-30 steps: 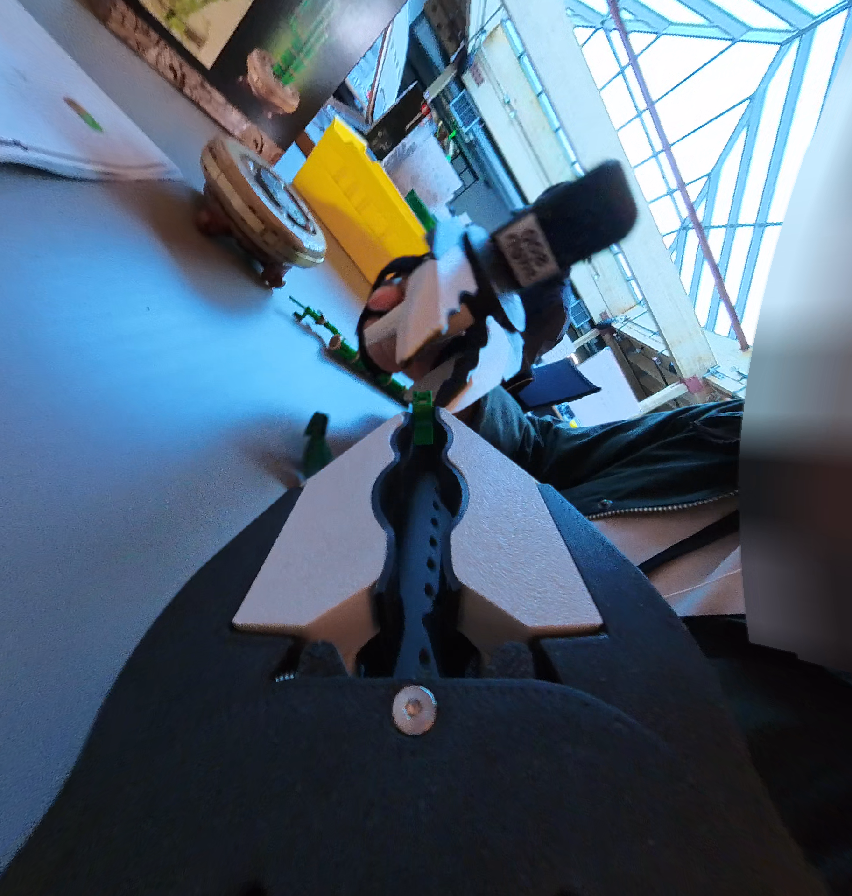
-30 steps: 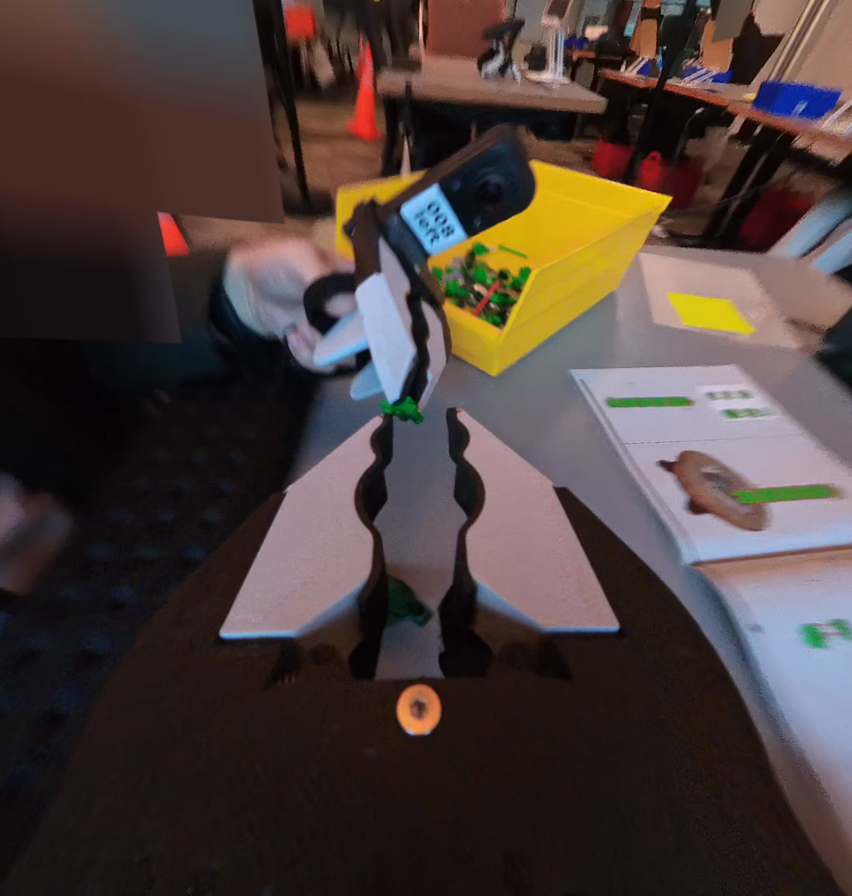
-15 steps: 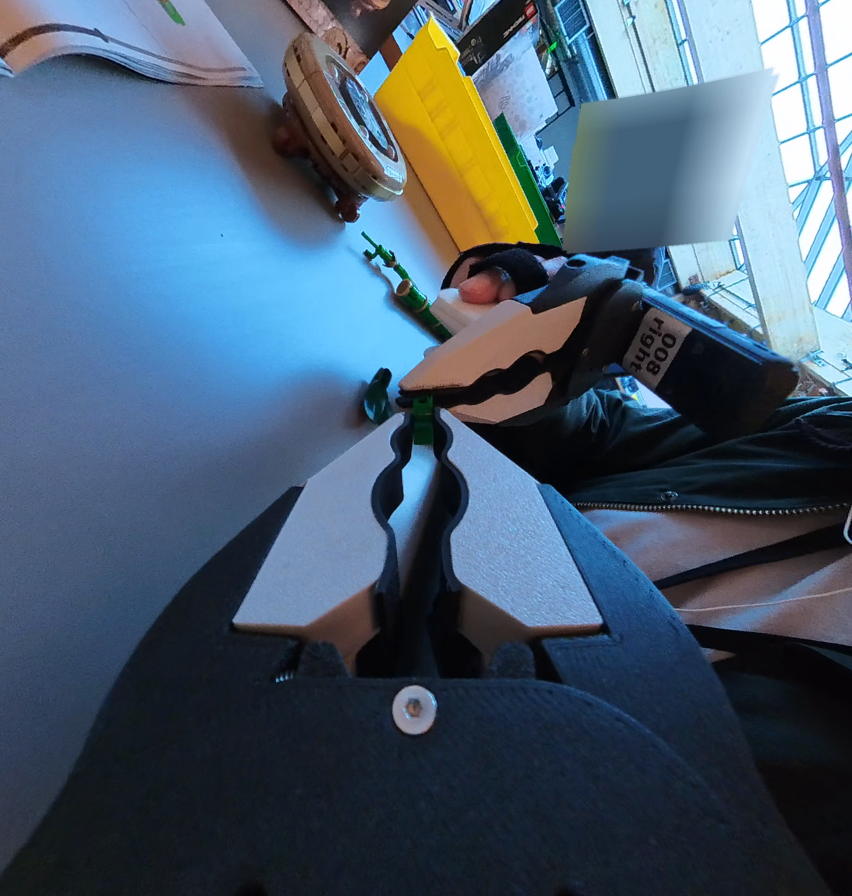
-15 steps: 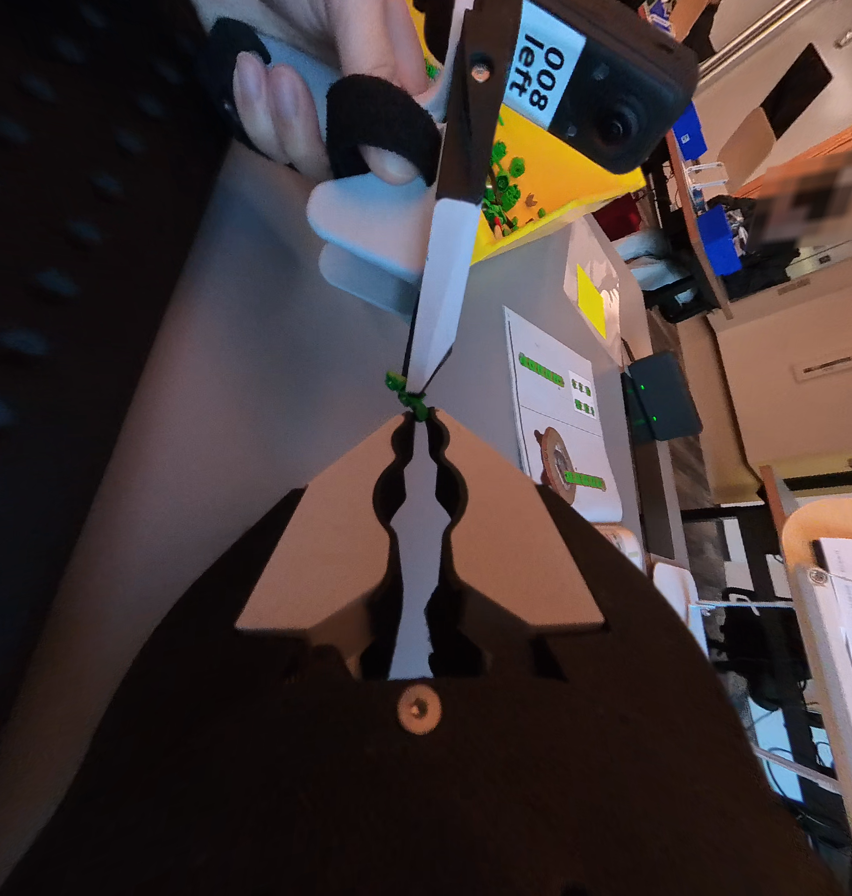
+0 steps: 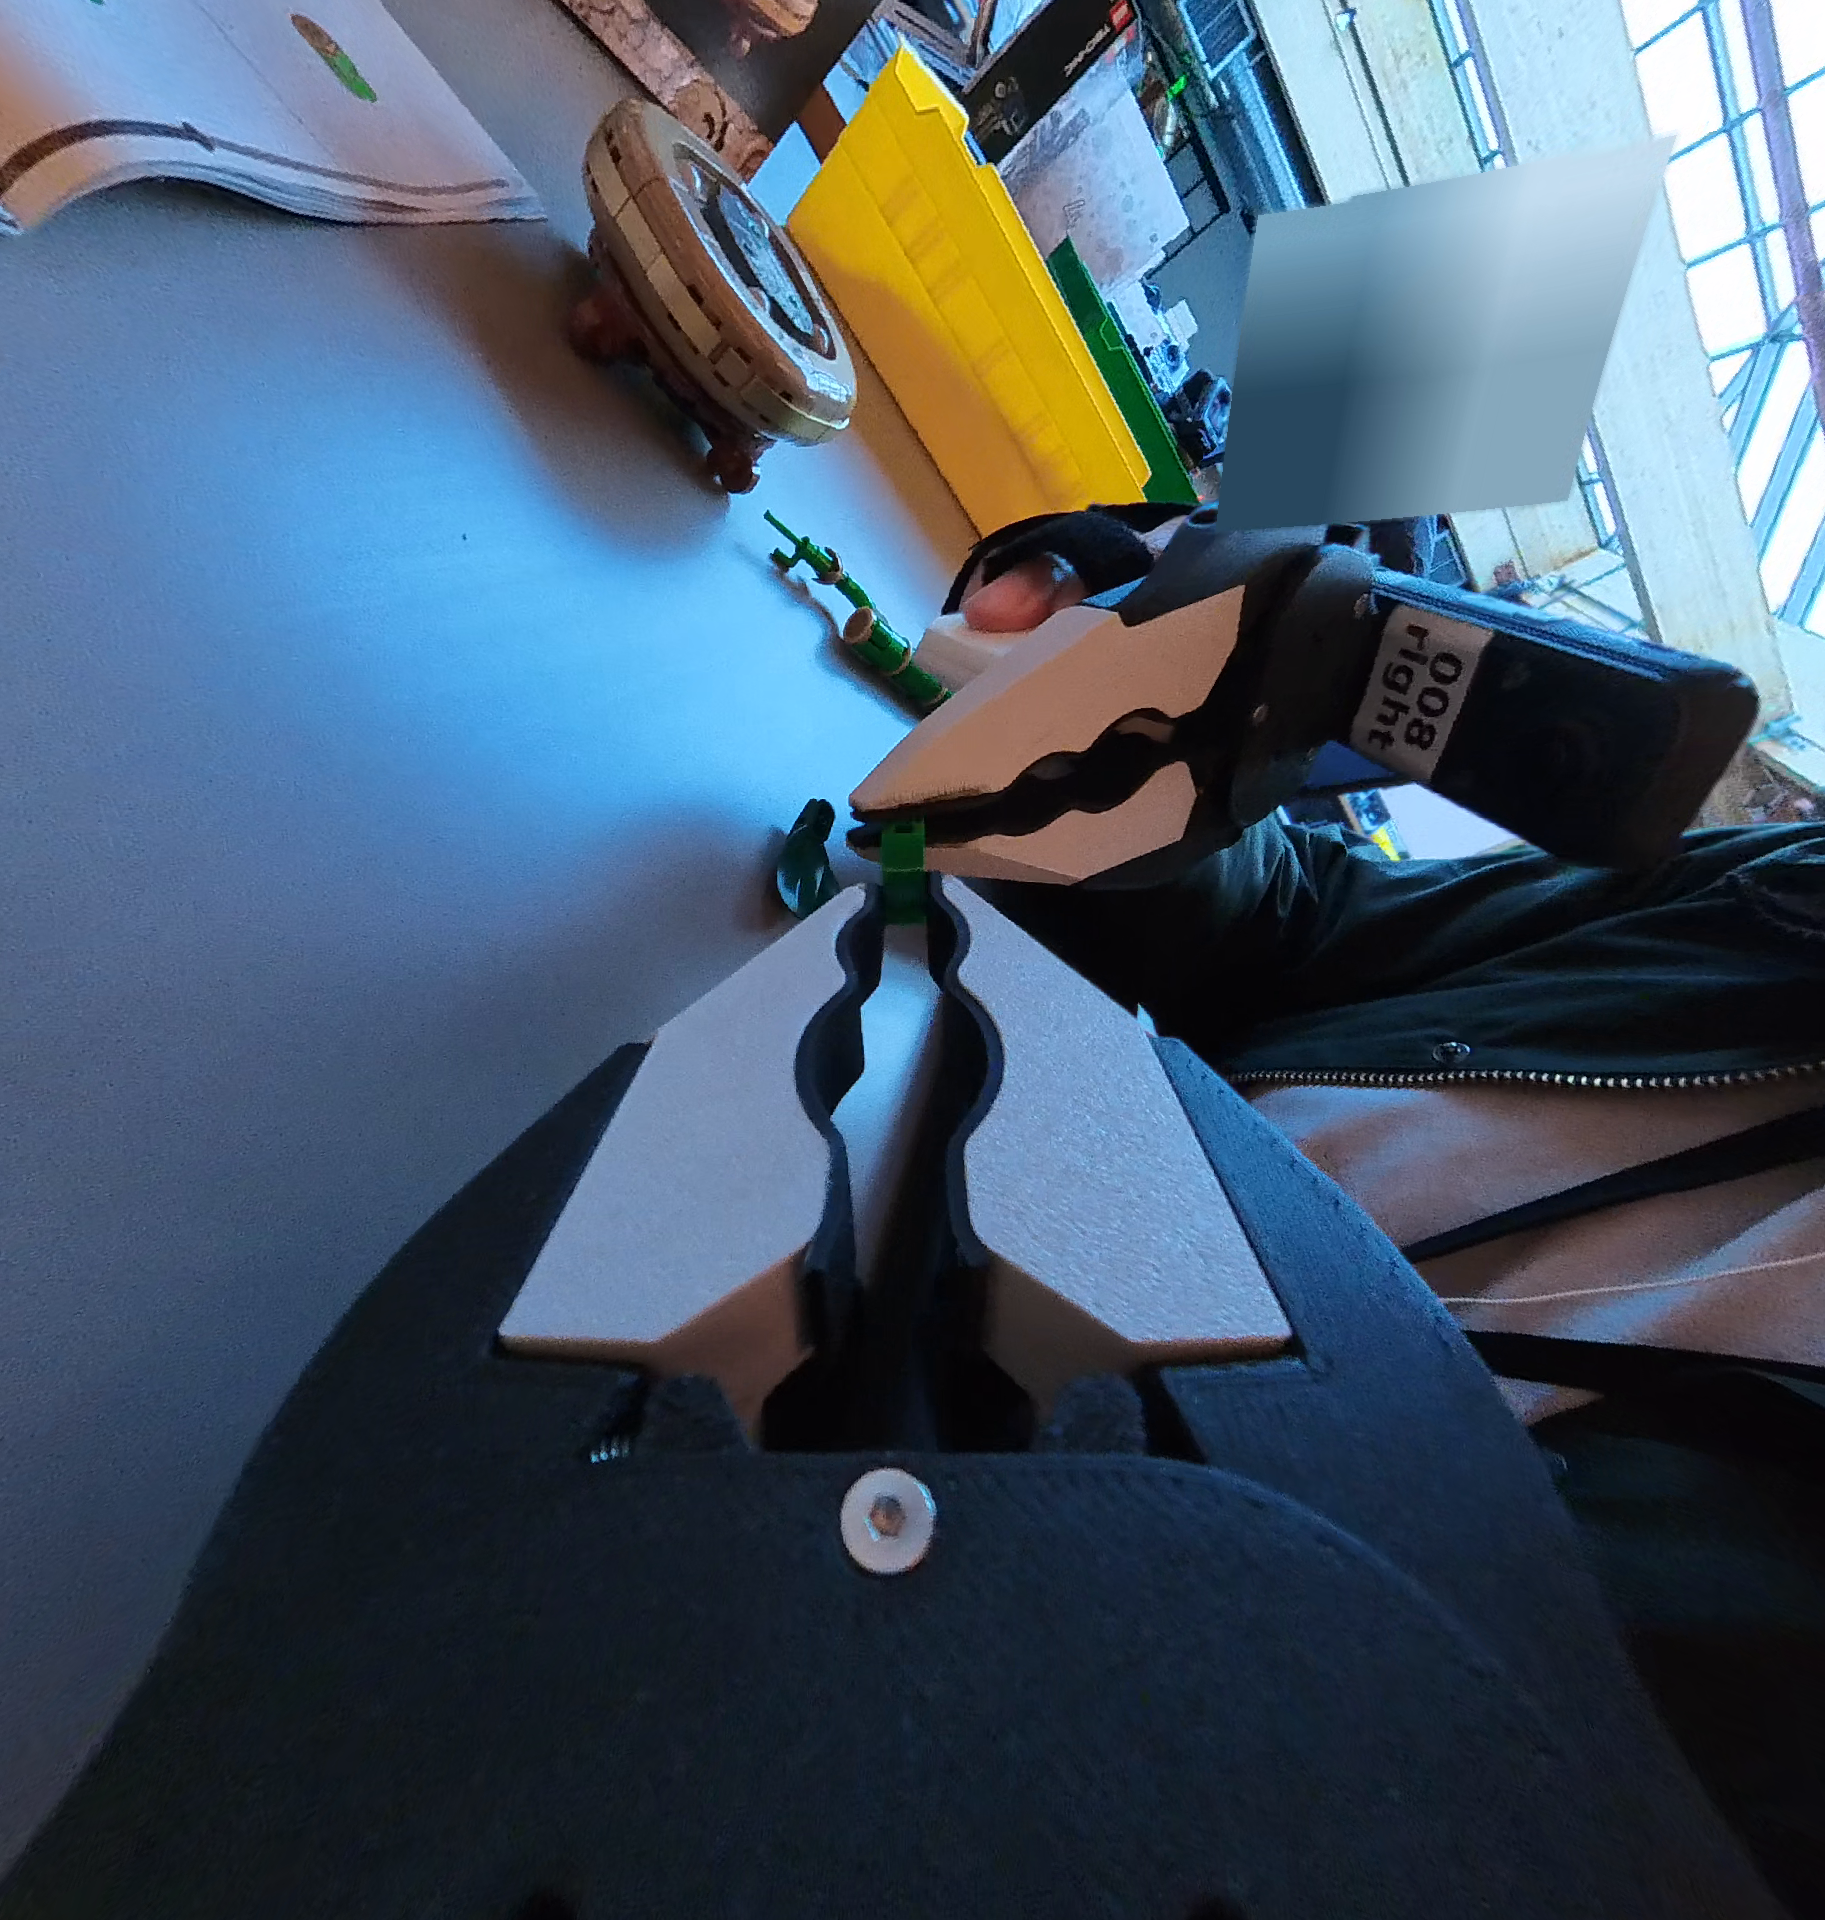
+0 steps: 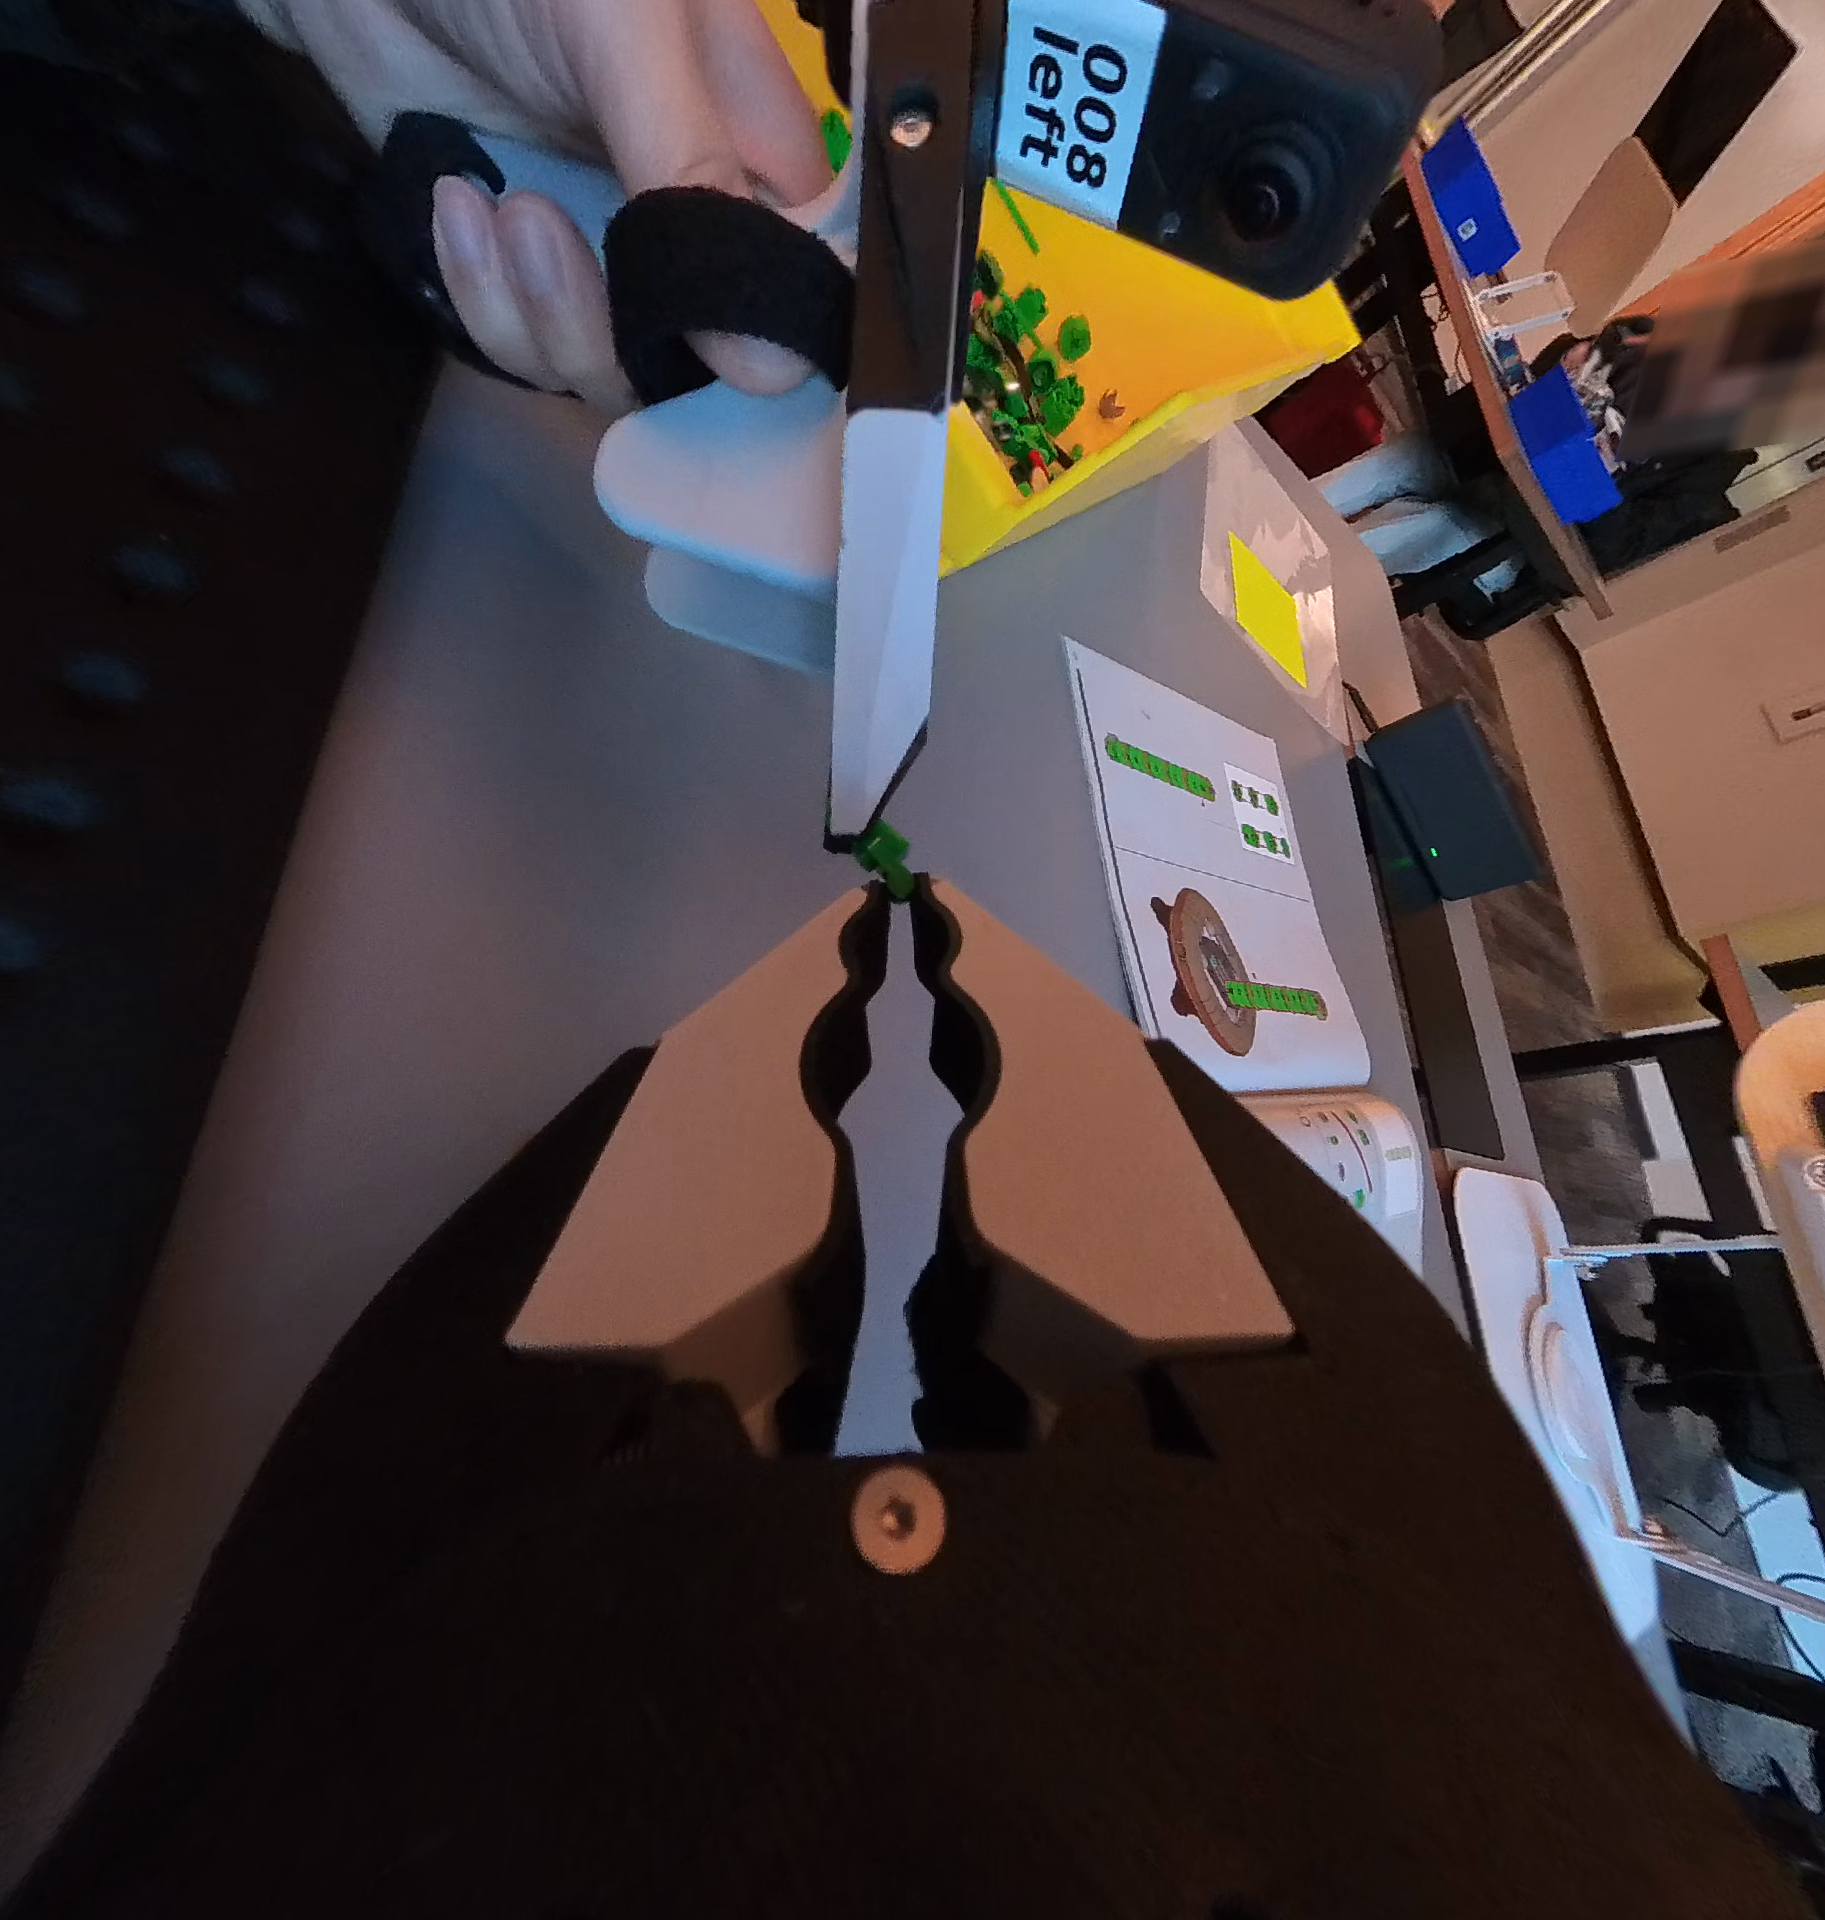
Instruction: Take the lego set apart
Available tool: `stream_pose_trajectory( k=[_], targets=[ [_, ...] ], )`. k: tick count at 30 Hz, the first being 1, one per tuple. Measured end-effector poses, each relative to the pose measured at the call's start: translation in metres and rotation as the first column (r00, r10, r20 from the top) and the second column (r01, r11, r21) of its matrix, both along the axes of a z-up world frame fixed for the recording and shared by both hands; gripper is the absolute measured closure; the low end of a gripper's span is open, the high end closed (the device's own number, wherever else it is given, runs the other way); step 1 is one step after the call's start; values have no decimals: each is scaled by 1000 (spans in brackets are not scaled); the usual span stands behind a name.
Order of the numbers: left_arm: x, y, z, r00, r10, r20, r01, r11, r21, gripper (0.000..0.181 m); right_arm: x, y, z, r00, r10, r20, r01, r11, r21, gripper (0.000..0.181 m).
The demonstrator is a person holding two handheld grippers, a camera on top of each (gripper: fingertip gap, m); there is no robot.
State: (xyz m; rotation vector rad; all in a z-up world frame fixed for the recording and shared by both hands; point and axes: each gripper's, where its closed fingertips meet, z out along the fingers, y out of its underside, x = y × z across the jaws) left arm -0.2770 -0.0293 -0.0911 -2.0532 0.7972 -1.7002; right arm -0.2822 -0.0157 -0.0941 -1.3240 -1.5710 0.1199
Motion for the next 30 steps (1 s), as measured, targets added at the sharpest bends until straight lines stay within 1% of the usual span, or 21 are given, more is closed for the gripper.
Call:
stream_pose_trajectory(
  k=[2,5,9,13,14,15,17,18,21,22,24,25,26,27,28,30],
  targets=[
    [-1,-1,3,1000,-4,22,4,1000,-16,176,-1,-1,3,1000,6,-18,-6,1000,-4,178],
    [-3,-3,11,995,-18,96,26,996,-86,175,-2,-4,11,999,20,-40,-19,999,43,179],
    [-6,-8,32,968,-44,246,87,982,-168,176,-5,-10,33,996,41,-76,-25,980,197,179],
    [-11,-9,44,935,-40,352,136,958,-252,176,-7,-14,41,997,59,-49,-39,940,339,179],
    [-14,-5,48,923,-18,385,131,954,-269,176,-10,-18,40,996,81,-44,-61,936,347,179],
    [-16,-1,49,921,2,389,113,956,-271,176,-11,-18,38,997,74,-35,-57,936,347,179],
    [-16,1,42,945,13,327,60,976,-211,175,-12,-15,33,997,67,-27,-54,942,332,179],
    [-14,0,41,952,5,306,51,983,-174,175,-11,-13,32,997,56,-49,-40,956,292,179],
    [-12,-2,51,947,-15,322,45,995,-86,176,-1,-1,33,991,10,-131,11,988,157,178],
    [-13,-1,55,947,-3,321,17,999,-40,175,2,4,35,988,-10,-156,31,991,132,178],
    [-20,7,54,972,49,231,-72,993,92,176,8,10,35,982,-42,-182,57,995,77,178],
    [-28,10,61,975,77,211,-113,979,168,175,10,13,34,981,-56,-186,69,995,66,178],
    [-39,11,75,965,99,244,-156,962,225,175,11,14,33,981,-58,-184,72,995,69,178],
    [-51,14,91,945,129,302,-205,950,236,175,11,15,30,983,-59,-174,72,995,69,178],
    [-62,17,103,920,150,361,-235,950,204,175,11,15,28,985,-63,-161,74,995,66,178],
    [-78,14,118,885,92,456,-157,982,106,175,9,14,24,989,-54,-135,64,996,66,178]
  ],
)
